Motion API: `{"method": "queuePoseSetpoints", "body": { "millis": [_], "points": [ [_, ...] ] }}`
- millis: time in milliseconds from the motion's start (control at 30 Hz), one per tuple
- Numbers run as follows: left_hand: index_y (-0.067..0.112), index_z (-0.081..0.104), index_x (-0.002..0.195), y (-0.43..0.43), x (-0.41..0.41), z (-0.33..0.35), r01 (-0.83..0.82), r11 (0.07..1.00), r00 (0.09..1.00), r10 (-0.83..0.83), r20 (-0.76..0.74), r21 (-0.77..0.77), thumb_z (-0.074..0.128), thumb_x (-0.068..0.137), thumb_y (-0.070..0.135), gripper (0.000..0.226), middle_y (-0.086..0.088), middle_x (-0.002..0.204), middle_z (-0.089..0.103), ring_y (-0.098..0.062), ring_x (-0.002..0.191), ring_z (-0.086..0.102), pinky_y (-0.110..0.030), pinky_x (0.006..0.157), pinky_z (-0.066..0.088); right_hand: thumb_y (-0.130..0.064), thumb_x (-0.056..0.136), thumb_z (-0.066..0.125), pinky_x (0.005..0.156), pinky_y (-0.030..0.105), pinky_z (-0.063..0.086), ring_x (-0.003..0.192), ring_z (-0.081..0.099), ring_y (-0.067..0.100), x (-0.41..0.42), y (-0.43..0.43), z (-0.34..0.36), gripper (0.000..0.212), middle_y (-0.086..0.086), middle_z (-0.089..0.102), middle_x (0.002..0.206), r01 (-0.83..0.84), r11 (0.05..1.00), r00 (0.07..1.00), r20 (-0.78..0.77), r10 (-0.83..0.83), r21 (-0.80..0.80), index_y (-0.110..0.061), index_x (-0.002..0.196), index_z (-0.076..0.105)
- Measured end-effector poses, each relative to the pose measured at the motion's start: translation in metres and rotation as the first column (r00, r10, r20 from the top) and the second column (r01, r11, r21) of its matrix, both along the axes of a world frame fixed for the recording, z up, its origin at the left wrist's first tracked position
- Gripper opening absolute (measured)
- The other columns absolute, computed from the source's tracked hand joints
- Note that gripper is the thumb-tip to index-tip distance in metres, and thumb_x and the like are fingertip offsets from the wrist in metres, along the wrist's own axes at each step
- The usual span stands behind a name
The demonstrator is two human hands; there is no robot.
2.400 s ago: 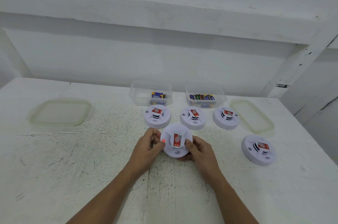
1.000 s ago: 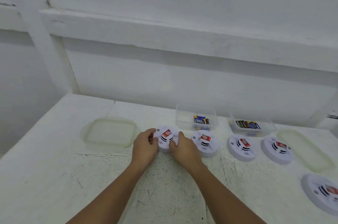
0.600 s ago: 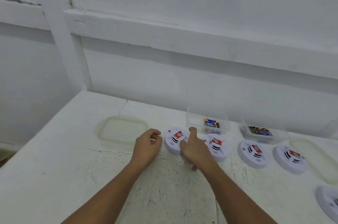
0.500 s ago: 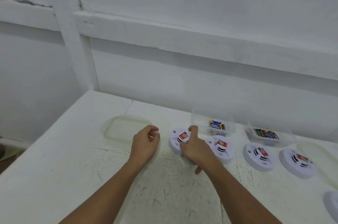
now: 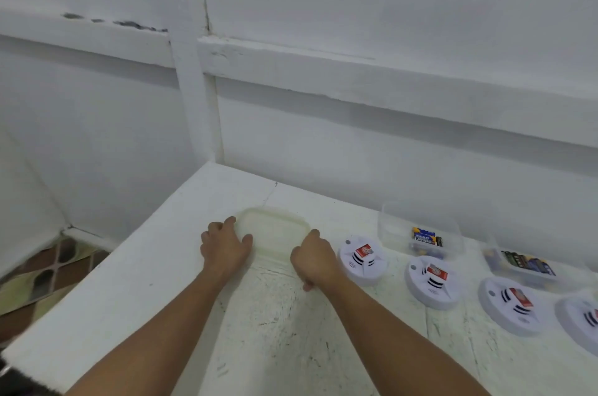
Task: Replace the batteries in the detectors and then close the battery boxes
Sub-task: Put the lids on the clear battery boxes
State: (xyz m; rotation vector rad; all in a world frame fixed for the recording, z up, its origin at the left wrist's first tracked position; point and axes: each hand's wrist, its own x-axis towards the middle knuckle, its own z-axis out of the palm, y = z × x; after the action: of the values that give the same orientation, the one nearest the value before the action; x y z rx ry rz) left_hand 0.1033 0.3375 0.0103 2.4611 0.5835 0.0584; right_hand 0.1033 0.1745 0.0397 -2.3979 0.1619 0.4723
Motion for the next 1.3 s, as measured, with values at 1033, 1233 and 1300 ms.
{"method": "queuePoseSetpoints", "body": {
  "millis": [1033,1233,1300],
  "points": [
    [0.003,0.044,0.133,0.038,0.011,0.014,-0.212,0.702,0.973,0.217,-0.079,-0.68,0.091,0.051,0.004,0.095,-0.013,0.131,0.049,-0.033,0.119,0.048,-0.041,0.096,0.044,-0.002,0.091,0.048,0.058,0.034,0.048,0.062,0.04,0.019,0.05,0.009,0.017,0.012,0.009,0.041,0.077,0.492,0.745,0.857,-0.4,-0.324,0.451,-0.007,0.081,0.045],
    [0.008,0.057,0.116,0.026,0.016,0.025,-0.096,0.437,0.978,0.208,-0.003,-0.895,0.086,0.058,0.008,0.065,-0.009,0.109,0.068,-0.025,0.087,0.064,-0.034,0.069,0.048,0.002,0.085,0.057,0.054,0.038,0.056,0.074,0.05,0.021,0.059,-0.004,0.038,0.046,0.011,0.048,0.093,0.384,0.717,0.923,-0.274,-0.271,0.582,-0.005,0.127,0.038],
    [0.008,0.06,0.116,0.013,0.023,0.031,-0.063,0.378,0.978,0.209,0.019,-0.924,0.083,0.068,0.017,0.054,-0.009,0.112,0.068,-0.028,0.094,0.064,-0.038,0.08,0.05,0.004,0.082,0.059,0.052,0.038,0.057,0.069,0.052,0.022,0.061,-0.022,0.047,0.046,0.013,0.05,0.095,0.352,0.7,0.936,-0.234,-0.263,0.621,-0.003,0.125,0.042]
  ]
}}
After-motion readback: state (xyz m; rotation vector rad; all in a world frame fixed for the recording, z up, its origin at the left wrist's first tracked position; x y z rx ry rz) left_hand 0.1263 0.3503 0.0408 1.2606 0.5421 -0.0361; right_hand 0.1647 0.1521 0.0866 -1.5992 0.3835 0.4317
